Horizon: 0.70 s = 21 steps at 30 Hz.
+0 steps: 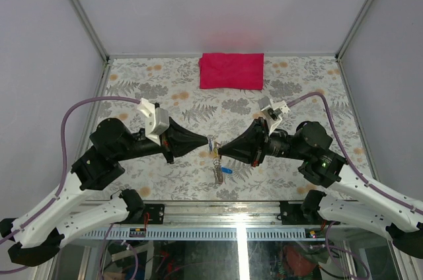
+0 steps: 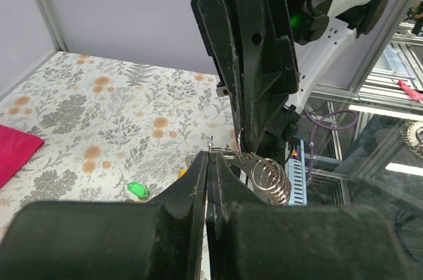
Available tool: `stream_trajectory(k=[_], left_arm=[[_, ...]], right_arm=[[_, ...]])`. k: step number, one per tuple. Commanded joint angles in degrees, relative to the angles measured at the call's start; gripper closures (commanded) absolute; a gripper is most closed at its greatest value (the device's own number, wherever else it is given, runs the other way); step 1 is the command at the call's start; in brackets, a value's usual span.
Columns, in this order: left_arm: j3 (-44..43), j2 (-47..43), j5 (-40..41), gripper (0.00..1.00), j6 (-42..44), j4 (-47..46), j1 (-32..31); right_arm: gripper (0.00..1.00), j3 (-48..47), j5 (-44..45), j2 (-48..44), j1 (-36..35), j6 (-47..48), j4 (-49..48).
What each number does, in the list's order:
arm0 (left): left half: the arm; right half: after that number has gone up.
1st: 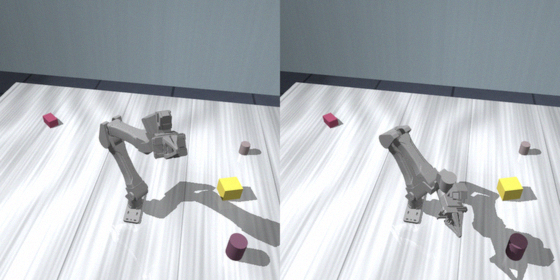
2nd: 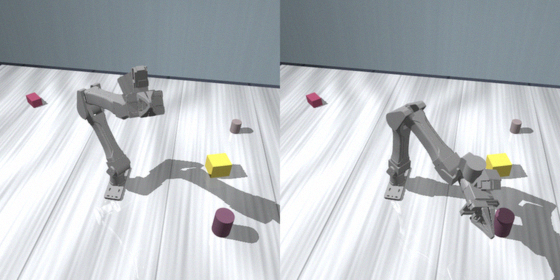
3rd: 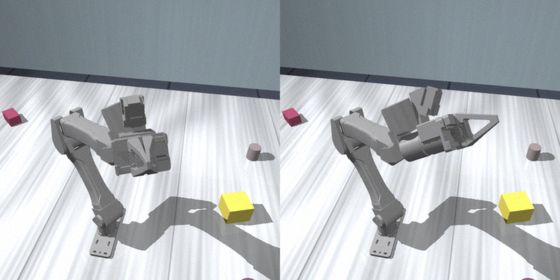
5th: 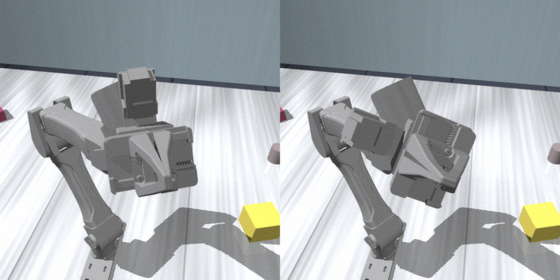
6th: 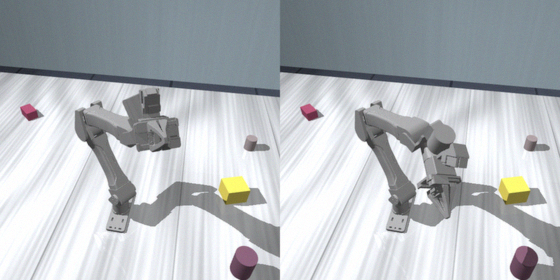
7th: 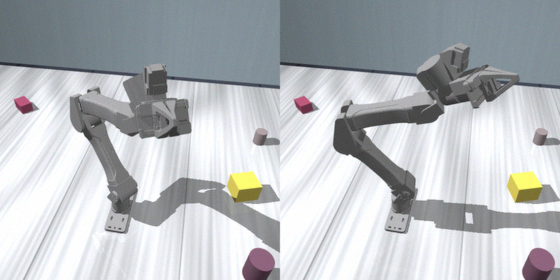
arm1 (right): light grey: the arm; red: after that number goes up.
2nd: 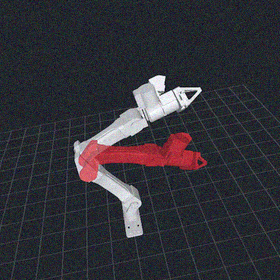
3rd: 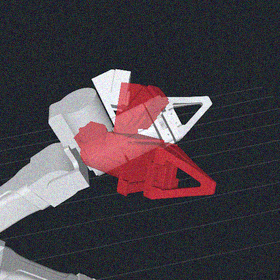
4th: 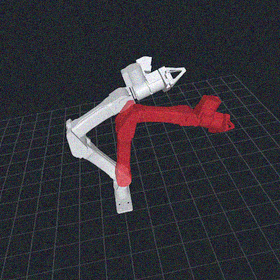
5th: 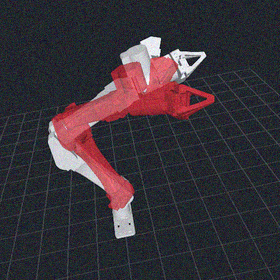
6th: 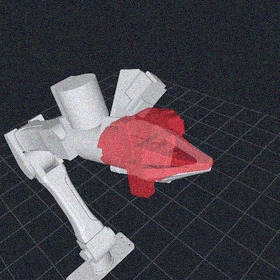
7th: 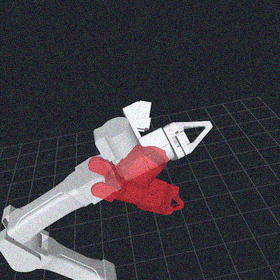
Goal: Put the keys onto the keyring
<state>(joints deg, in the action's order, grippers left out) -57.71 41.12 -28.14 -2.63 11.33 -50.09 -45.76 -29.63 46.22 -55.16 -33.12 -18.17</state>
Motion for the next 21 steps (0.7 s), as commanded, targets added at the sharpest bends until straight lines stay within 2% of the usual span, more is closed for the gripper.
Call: stream_trajectory(k=[1, 21], left_arm=[[-0.04, 0.12, -4.71, 1.0, 1.71, -3.33, 0.09], [-0.56, 0.88, -7.49, 1.0, 1.93, -3.82, 0.16]], right_arm=[[1.0, -2.32, -1.23, -0.72, 0.6, -3.18, -9.19], [1.0, -3.28, 2.64, -0.41, 0.64, -3.88, -6.26]])
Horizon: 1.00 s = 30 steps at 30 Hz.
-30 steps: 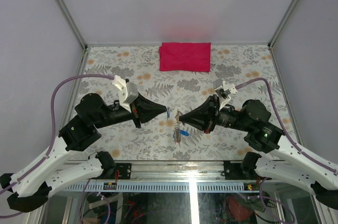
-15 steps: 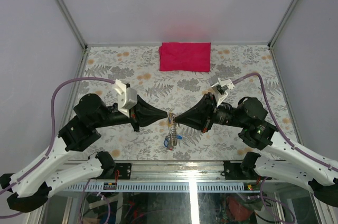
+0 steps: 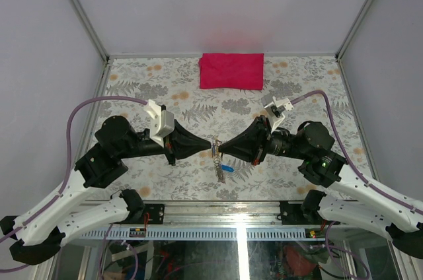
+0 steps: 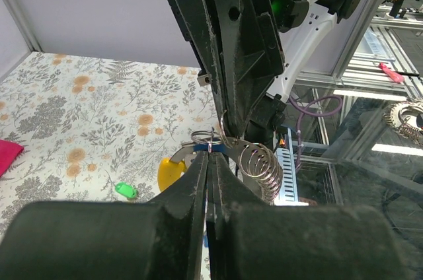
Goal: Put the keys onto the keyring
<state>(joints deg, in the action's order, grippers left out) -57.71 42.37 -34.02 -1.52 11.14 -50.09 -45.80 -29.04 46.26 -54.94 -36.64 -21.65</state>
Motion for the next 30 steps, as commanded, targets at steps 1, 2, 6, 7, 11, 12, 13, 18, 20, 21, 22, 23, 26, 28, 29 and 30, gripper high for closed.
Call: stream_trajectory(k=[1, 2, 6, 7, 11, 12, 13, 18, 20, 21, 22, 23, 26, 28, 29, 30], left_arm=[[-0.48, -0.36, -1.72, 1.0, 0.82, -3.7, 0.16], [-0.47, -0.28, -1.77, 1.0, 0.75, -3.82, 0.16], [-0.39, -0.12, -2.34, 1.0, 0.73, -3.93, 0.08], [-0.38, -0.17, -2.38, 1.0, 0.73, -3.93, 0.15], [-0.27, -0.44, -2.46, 1.0, 0.73, -3.93, 0.12], [-0.21, -0.49, -2.58, 1.0, 0.73, -3.93, 0.09], [-0.16, -0.51, -2.56, 1.0, 0.73, -3.93, 0.14], [0.12, -0.37, -2.8, 1.0, 0.79, -3.93, 0.11], [0.14, -0.3, -2.86, 1.0, 0.87, -3.93, 0.15], [0.21, -0.3, -2.91, 1.0, 0.82, -3.93, 0.13], [0.23, -0.27, -2.96, 1.0, 0.82, -3.93, 0.12], [0.26, -0.19, -2.9, 1.0, 0.83, -3.93, 0.14], [0.35, -0.14, -3.1, 1.0, 0.82, -3.93, 0.16], [0.32, 0.05, -3.44, 1.0, 0.82, -3.92, 0.14], [0.28, 0.17, -3.69, 1.0, 0.75, -3.92, 0.12], [0.32, 0.29, -3.9, 1.0, 0.73, -3.93, 0.11]], right_arm=[[1.0, -3.23, 2.24, -0.45, 0.45, -0.34, -2.5], [1.0, -3.2, 2.5, -0.47, 0.45, -0.39, -2.36], [1.0, -3.15, 3.29, -0.67, 0.47, -0.45, -1.99], [1.0, -3.13, 3.54, -0.76, 0.44, -0.45, -1.84], [1.0, -3.0, 4.52, -0.89, 0.42, -0.45, -1.24], [1.0, -2.98, 4.74, -0.97, 0.45, -0.52, -1.2], [1.0, -2.95, 4.82, -0.96, 0.4, -0.54, -1.28], [1.0, -2.89, 5.04, -1.24, 0.44, -0.71, -2.0], [1.0, -2.8, 4.96, -1.49, 0.45, -0.71, -2.39], [1.0, -2.78, 4.83, -1.61, 0.41, -0.69, -2.57], [1.0, -2.65, 4.67, -1.64, 0.43, -0.71, -2.79], [1.0, -2.71, 4.47, -1.77, 0.4, -0.82, -3.13], [1.0, -2.63, 4.25, -2.03, 0.46, -0.8, -3.69], [1.0, -2.54, 4.4, -2.17, 0.42, -0.77, -3.92], [1.0, -2.58, 4.61, -2.24, 0.44, -0.78, -3.85], [1.0, -2.48, 4.86, -2.4, 0.43, -0.72, -3.77]])
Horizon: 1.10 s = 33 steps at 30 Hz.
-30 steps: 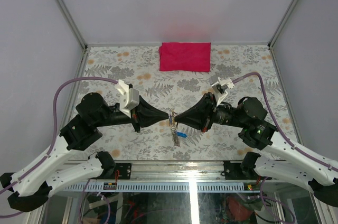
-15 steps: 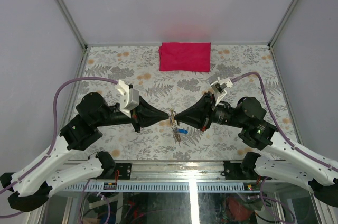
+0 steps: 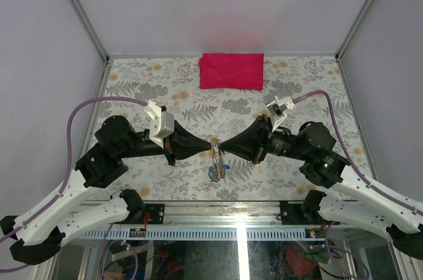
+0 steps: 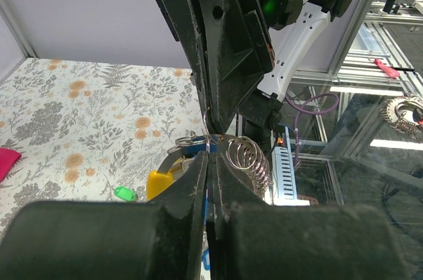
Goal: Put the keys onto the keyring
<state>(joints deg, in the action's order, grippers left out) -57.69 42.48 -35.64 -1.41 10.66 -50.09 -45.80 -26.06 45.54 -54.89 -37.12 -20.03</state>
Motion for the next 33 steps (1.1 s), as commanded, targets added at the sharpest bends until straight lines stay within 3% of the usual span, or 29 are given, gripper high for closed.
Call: stream_trajectory(k=[1, 13, 33], left_arm=[[0.3, 0.28, -2.53, 1.0, 0.62, -3.45, 0.16], [0.3, 1.13, -4.2, 1.0, 0.43, -3.45, 0.12], [1.04, 1.34, -3.78, 1.0, 0.01, -4.32, 0.15]], right_arm=[[1.0, -2.38, 2.17, -1.82, 0.38, -0.31, -5.37], [1.0, -1.39, 4.39, -2.53, 0.36, -1.19, -7.13], [1.0, 5.43, 10.32, -5.05, 0.38, -3.82, -19.57]])
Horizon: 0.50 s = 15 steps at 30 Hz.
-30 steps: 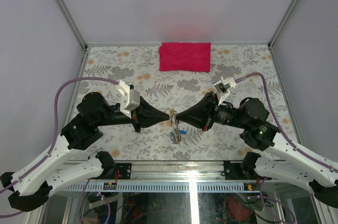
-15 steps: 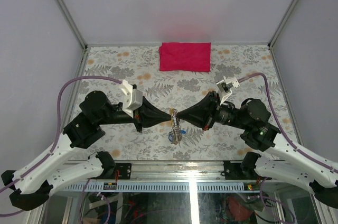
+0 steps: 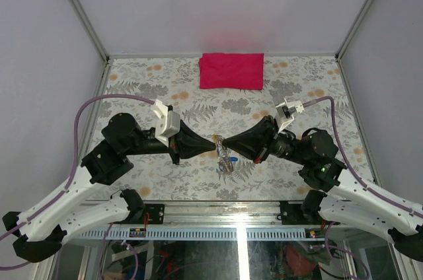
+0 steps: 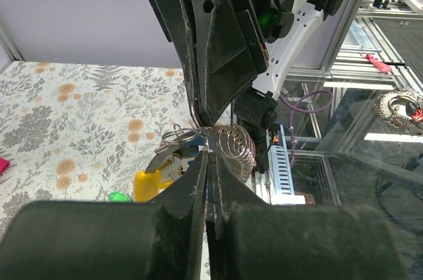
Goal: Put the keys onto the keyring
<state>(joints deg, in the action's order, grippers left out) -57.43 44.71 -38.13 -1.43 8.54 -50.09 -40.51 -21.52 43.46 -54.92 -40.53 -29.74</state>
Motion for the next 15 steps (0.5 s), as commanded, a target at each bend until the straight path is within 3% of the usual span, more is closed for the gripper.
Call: stream_trajectory(k=[1, 8, 14, 15], left_arm=[[0.82, -1.03, -1.16, 1.0, 0.05, -2.27, 0.16], [1.08, -1.46, -0.69, 1.0, -0.27, -2.72, 0.16], [1.09, -1.76, 0.29, 0.62, -0.93, -3.87, 0.15], [1.09, -1.9, 0.39, 0.6, -1.13, -4.28, 0.12]], right_arm=[[1.0, 0.55, 6.38, -3.3, 0.39, -0.43, -10.16], [1.0, 1.84, 7.59, -4.03, 0.42, -0.97, -11.59], [1.0, 2.27, 6.49, -4.05, 0.41, -0.39, -13.32], [1.0, 2.28, 6.12, -3.96, 0.36, -0.16, -13.45]])
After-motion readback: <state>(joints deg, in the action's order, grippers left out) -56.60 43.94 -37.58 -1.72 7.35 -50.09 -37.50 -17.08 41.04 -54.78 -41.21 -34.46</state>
